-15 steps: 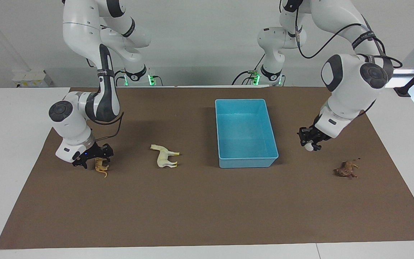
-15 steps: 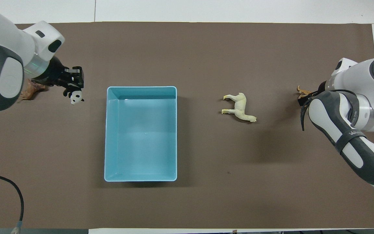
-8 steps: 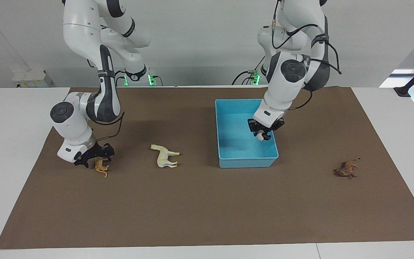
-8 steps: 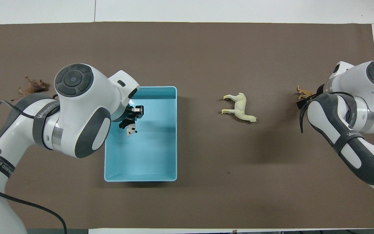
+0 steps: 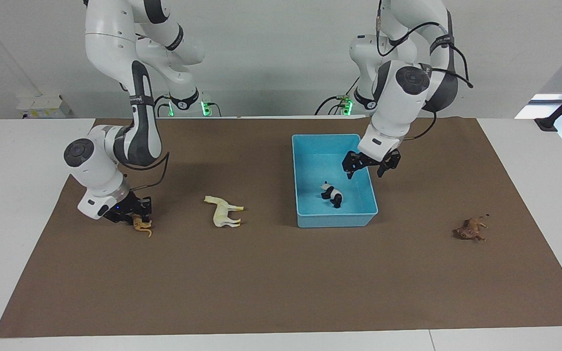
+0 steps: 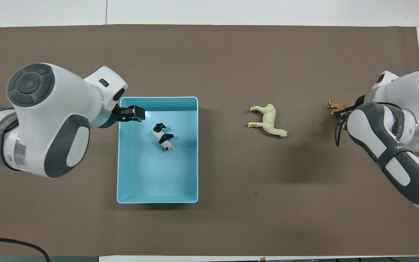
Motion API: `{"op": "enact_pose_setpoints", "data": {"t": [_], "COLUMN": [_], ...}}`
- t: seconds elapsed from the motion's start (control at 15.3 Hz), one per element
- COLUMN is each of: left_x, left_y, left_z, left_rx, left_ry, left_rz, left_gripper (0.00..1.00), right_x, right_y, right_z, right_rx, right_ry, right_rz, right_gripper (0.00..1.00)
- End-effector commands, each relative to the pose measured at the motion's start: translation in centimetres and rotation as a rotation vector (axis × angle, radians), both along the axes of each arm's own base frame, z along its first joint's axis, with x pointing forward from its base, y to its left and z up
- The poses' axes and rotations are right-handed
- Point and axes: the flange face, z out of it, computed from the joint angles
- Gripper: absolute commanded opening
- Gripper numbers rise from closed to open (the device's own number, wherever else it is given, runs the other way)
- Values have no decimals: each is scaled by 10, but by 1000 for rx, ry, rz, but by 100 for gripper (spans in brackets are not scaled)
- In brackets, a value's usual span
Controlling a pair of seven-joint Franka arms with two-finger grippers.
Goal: Put all toys into storage box
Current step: 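Drop the panda into the blue box with the left gripper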
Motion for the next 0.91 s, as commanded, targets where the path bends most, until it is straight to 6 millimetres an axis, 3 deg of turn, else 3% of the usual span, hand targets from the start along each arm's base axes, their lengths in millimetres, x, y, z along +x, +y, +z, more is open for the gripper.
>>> {"op": "enact_pose_setpoints", "data": {"t": [0.0, 0.13, 0.26, 0.33, 0.39, 0.52, 0.65, 0.72, 0.85], "left_x": [38, 67, 97, 108, 115, 135, 149, 151, 149], "left_y": [91, 167, 217, 239, 244, 253, 277, 281, 280], "left_z": [6, -8, -28, -33, -38, -52, -61, -70, -84], "left_rx": [6, 32, 60, 73, 80, 132, 174, 202, 249], "left_ry": [-89, -138, -182, -221, -237, -235, -266, -270, -237], "left_rz": [-111, -182, -263, -248, -246, -277, -274, -313, -440], "left_gripper": [100, 100, 100, 100, 100, 100, 100, 100, 100], "right_x": [-4, -1, 7, 15, 21, 33, 36, 31, 10], "right_y": [4, 8, 20, 48, 73, 132, 206, 252, 360], "right_z": [-5, 0, 18, 37, 61, 117, 182, 209, 238], "right_rx": [17, 16, 20, 24, 20, 12, -1, -17, -18], "right_ry": [12, 7, -4, 4, 19, 25, 18, 13, -4], "right_rz": [-7, -19, -33, -22, -39, -86, -159, -191, -282], "right_gripper": [0, 0, 0, 0, 0, 0, 0, 0, 0]}}
